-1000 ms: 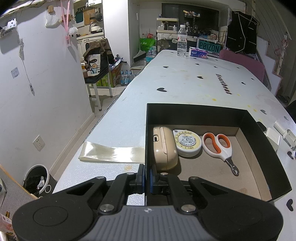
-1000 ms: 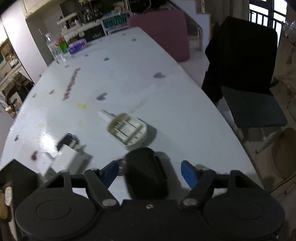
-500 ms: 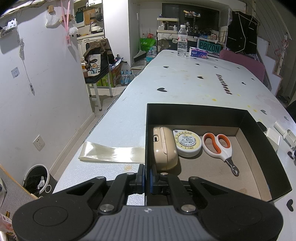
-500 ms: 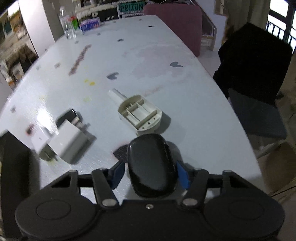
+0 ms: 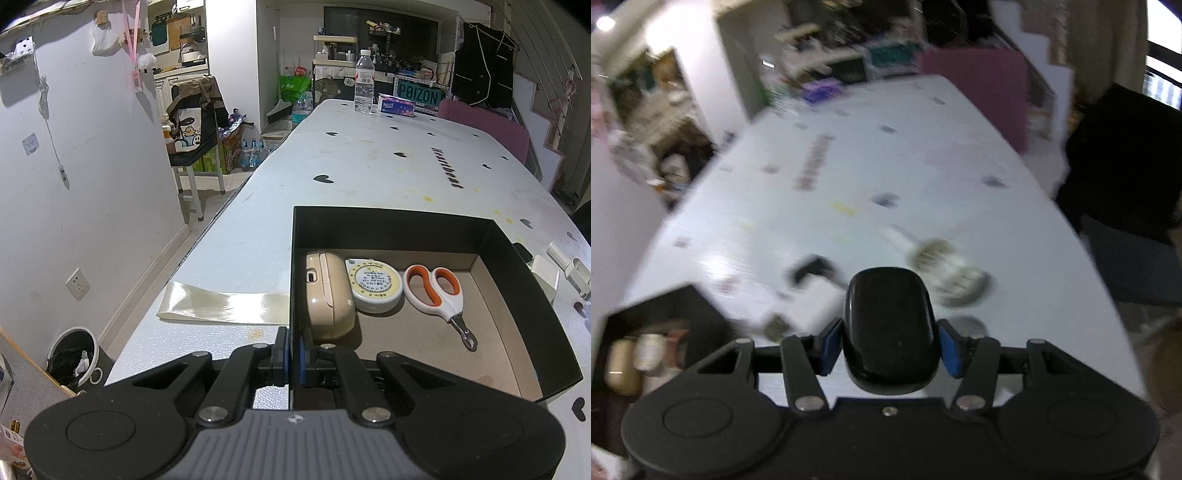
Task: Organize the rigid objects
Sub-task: 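Carry the black earbud case with the right tool into the box, release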
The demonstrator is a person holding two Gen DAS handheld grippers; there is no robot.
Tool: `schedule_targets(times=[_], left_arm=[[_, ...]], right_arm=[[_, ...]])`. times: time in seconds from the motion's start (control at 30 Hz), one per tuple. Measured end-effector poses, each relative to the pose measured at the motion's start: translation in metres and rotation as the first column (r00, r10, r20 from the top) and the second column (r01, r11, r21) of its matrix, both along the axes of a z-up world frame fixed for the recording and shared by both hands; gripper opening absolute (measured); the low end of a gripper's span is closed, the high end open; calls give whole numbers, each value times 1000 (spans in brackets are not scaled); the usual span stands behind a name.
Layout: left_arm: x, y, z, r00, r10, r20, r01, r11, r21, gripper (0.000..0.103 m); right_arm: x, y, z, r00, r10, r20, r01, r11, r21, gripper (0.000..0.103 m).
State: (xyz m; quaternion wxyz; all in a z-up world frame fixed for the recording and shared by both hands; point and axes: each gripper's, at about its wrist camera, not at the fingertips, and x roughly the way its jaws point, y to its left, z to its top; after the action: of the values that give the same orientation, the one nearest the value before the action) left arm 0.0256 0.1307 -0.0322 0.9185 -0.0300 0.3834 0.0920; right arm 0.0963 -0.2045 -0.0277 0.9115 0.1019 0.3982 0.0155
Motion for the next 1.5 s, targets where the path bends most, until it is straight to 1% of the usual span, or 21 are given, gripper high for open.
schedule_targets(times=[0.07,0.13,0.23,0.3,0.37,0.43,0.5,0.6,0.7,0.8,0.83,0.9,0.97,1.03,1.1,1.17,1.2,1.3,1.5], left_arm=[[0,0,0,1000,0,0,0,1000,-1,5],[0,0,0,1000,0,0,0,1000,0,5],[0,0,0,1000,0,0,0,1000,-1,5],[0,0,0,1000,0,0,0,1000,-1,5],[0,0,0,1000,0,0,0,1000,-1,5],[0,0,0,1000,0,1,0,1000,-2,5],[0,0,0,1000,0,1,0,1000,-3,5],[0,-1,0,1000,0,1,0,1000,-3,5],[0,-1,0,1000,0,1,0,1000,-2,5],[1,-1,0,1000,0,2,0,1000,-3,5],[1,-1,0,1000,1,2,-1,1000,-3,5],[1,-1,0,1000,1,2,-1,1000,-1,5],[1,-1,0,1000,0,2,0,1000,-4,5],[1,-1,0,1000,0,2,0,1000,-3,5],[0,-1,0,1000,1,2,-1,1000,-6,5],[0,-1,1,1000,2,2,-2,1000,-7,5],[0,-1,1,1000,2,2,-2,1000,-6,5],[0,0,1,1000,2,2,-2,1000,-8,5],[0,0,1,1000,2,3,-2,1000,-5,5]], right_arm=[[-9,16,12,997,55,45,-56,998,23,55],[-17,35,23,988,127,85,-130,991,41,55],[-22,71,35,956,271,109,-278,959,49,55],[-22,97,37,923,373,100,-377,926,21,55],[-21,124,34,885,460,71,-458,888,-49,55],[-19,150,26,846,533,27,-526,841,-126,55],[-15,173,16,797,603,-28,-598,782,-175,55],[-11,197,3,725,682,-96,-686,701,-195,55],[1,215,-13,677,719,-158,-735,650,-192,55],[12,220,-24,656,732,-187,-755,635,-164,55],[15,218,-26,659,726,-197,-752,642,-147,55],[13,209,-24,680,709,-188,-732,668,-130,57],[6,201,-17,664,730,-160,-747,654,-119,58],[-3,196,-10,668,729,-147,-744,658,-116,56],[-12,192,-6,662,733,-156,-750,651,-121,53],[-17,189,-3,667,729,-155,-745,655,-129,48],[-18,188,-2,672,726,-150,-741,660,-125,47],[-17,188,-2,675,724,-144,-738,660,-138,47],[-9,199,-6,652,748,-125,-758,647,-83,47]])
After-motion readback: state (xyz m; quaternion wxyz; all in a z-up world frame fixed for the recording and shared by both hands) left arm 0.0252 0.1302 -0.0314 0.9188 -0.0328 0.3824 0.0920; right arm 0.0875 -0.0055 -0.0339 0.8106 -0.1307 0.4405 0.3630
